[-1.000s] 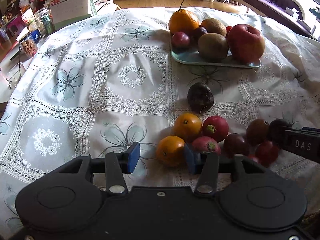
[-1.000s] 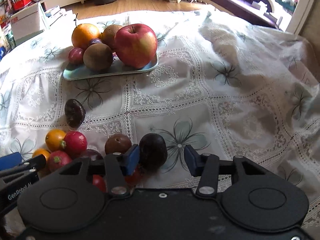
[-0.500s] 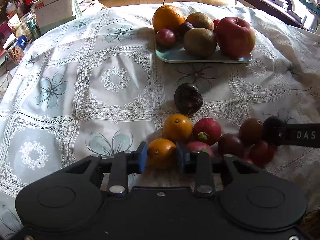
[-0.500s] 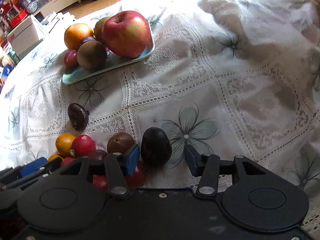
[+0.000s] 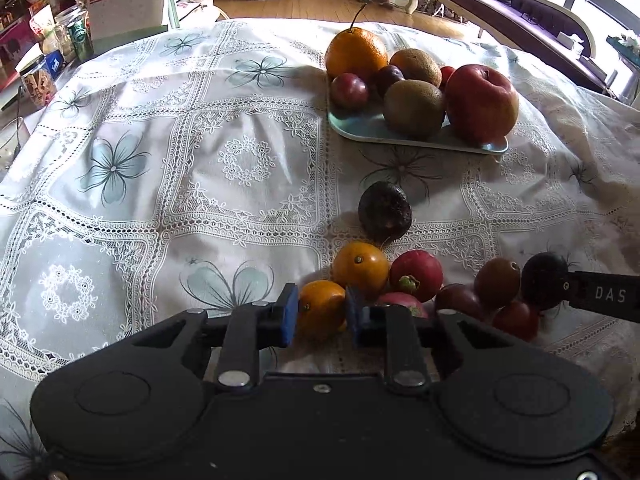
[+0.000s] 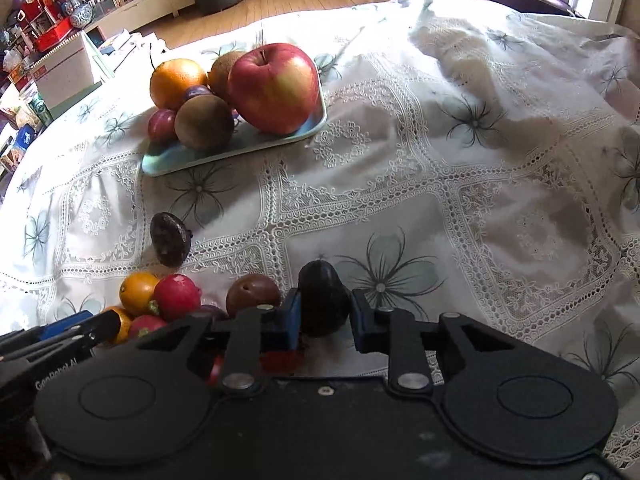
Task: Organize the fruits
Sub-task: 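Close the right gripper on the black plum while the left gripper grasps the orange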
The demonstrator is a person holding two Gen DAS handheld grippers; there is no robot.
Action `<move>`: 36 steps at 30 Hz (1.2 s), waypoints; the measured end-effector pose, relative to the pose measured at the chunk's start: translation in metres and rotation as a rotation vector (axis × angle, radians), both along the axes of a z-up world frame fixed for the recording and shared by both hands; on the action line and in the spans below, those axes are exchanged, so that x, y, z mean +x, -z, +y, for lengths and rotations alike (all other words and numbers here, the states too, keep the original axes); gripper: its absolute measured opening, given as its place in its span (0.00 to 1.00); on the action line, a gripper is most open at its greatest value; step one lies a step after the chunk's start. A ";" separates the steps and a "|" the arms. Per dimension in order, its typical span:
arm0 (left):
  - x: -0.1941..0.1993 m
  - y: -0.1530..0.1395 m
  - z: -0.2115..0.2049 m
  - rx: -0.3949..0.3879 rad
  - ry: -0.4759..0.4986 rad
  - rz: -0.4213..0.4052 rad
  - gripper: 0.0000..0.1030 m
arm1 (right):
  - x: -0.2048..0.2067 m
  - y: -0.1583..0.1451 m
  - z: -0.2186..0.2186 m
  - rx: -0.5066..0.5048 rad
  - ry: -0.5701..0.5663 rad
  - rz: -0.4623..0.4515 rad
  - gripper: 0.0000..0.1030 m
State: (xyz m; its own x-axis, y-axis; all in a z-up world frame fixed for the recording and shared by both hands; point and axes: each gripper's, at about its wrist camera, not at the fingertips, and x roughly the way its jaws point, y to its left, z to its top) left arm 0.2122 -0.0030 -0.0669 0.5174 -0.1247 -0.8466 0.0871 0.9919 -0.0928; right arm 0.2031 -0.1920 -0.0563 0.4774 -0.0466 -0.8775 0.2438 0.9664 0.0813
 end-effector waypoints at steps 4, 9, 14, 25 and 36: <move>-0.006 -0.003 -0.001 0.011 -0.006 -0.034 0.11 | -0.008 -0.007 -0.002 0.011 -0.001 -0.047 0.25; -0.007 0.000 -0.013 0.074 0.050 -0.034 0.30 | -0.004 -0.005 -0.002 0.009 0.005 -0.028 0.25; 0.003 0.005 -0.017 0.126 0.015 0.016 0.58 | -0.005 -0.003 -0.004 0.022 0.017 -0.014 0.26; 0.014 0.010 -0.020 0.123 0.023 0.047 0.56 | -0.001 0.001 -0.007 0.026 0.040 0.012 0.26; 0.033 0.026 -0.016 0.085 -0.012 0.208 0.49 | -0.003 0.001 -0.006 0.018 0.042 0.006 0.26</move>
State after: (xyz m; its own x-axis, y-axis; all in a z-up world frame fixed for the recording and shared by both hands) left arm 0.2448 -0.0189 -0.0930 0.3319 -0.0438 -0.9423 0.0632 0.9977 -0.0241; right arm 0.2003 -0.1982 -0.0570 0.4704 -0.0508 -0.8810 0.2845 0.9538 0.0968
